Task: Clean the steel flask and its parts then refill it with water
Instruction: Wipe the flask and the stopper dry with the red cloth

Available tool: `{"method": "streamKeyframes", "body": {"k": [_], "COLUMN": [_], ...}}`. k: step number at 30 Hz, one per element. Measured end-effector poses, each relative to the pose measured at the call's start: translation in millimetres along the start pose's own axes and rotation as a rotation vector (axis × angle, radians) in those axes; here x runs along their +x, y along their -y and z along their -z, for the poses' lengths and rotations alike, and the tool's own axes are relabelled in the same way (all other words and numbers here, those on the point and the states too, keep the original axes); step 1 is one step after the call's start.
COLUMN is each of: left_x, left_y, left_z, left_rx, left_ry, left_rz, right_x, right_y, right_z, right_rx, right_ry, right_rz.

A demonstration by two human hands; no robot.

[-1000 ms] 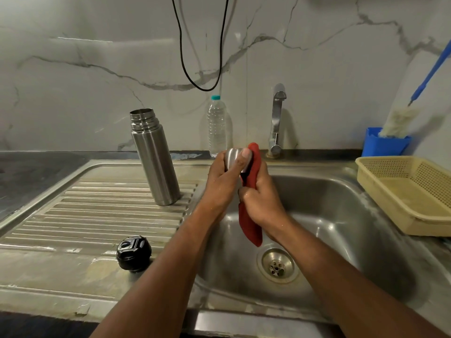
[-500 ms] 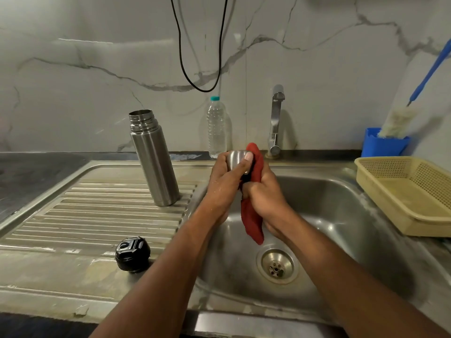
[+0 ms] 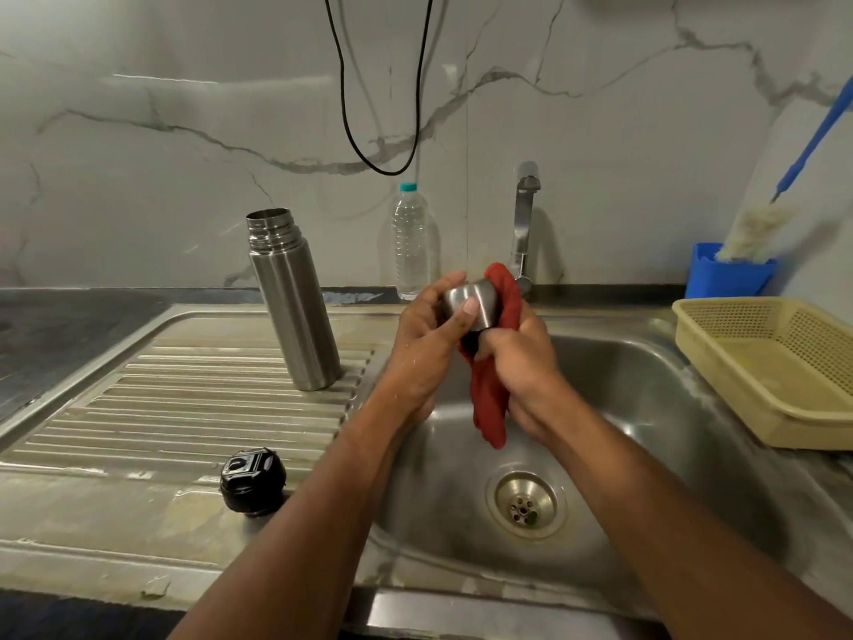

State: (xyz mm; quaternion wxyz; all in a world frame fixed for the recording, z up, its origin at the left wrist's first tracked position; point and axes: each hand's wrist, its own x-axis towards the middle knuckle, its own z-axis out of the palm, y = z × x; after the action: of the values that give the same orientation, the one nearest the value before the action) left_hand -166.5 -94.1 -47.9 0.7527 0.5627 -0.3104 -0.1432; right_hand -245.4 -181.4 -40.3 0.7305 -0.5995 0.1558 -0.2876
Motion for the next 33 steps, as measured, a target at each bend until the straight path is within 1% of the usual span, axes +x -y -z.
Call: {"method": "streamKeyframes", "body": {"k": [1, 3, 4, 7, 8, 10, 12, 14, 16, 18, 19, 21, 22, 24, 26, 28, 31, 33], "left_x": [0, 1, 2, 3, 4, 4, 2, 0, 1, 2, 3, 4, 4, 5, 4, 1, 1, 0], "left_y": [2, 2, 3, 1, 0, -4, -7, -8, -6, -5, -3, 1, 1, -1, -4, -5, -9, -18], "left_z": [1, 5, 8, 18, 22, 28, 27, 25, 23, 23, 24, 27, 28, 29, 28, 25, 29, 35], "left_rx": [0.011, 0.068, 0.102, 0.167, 0.171, 0.172, 0.146, 0.135, 0.120, 0.169, 0.243, 0.394, 0.433, 0.430, 0.405, 0.445, 0.607, 0.653], "left_ry": [0.008, -0.004, -0.021, -0.084, -0.107, -0.114, -0.044, -0.001, -0.008, -0.054, -0.081, -0.120, -0.126, -0.109, -0.082, -0.087, -0.208, -0.280], "left_rz": [-0.005, -0.025, -0.036, -0.078, -0.085, -0.075, -0.046, -0.040, -0.039, -0.046, -0.066, -0.090, -0.085, -0.078, -0.105, -0.132, -0.128, -0.132], "right_x": [4, 5, 1, -9, -9, -8, -6, -1, 2, 1, 0, -2, -2, 0, 0, -1, -5, -7], "right_y": [0, 0, 0, -1, -4, -11, -13, -11, -3, 3, 3, 3, 2, -1, -1, -4, 0, 3], "right_z": [3, 3, 2, -2, -3, -4, -4, -4, 0, 3, 3, -1, -2, -3, -3, -2, -4, -3], "right_rx": [0.098, 0.121, 0.046, -0.316, -0.400, -0.440, -0.345, -0.057, 0.232, 0.352, 0.340, 0.225, 0.162, 0.086, 0.064, 0.077, 0.096, 0.107], "right_ry": [0.001, 0.001, 0.003, 0.093, 0.132, 0.185, 0.150, 0.095, 0.099, 0.118, 0.111, 0.039, 0.007, 0.000, 0.022, 0.047, 0.083, 0.111], "right_rz": [-0.066, -0.089, -0.042, 0.265, 0.314, 0.283, 0.177, 0.000, -0.157, -0.202, -0.193, -0.138, -0.100, -0.047, -0.071, -0.116, -0.144, -0.146]}}
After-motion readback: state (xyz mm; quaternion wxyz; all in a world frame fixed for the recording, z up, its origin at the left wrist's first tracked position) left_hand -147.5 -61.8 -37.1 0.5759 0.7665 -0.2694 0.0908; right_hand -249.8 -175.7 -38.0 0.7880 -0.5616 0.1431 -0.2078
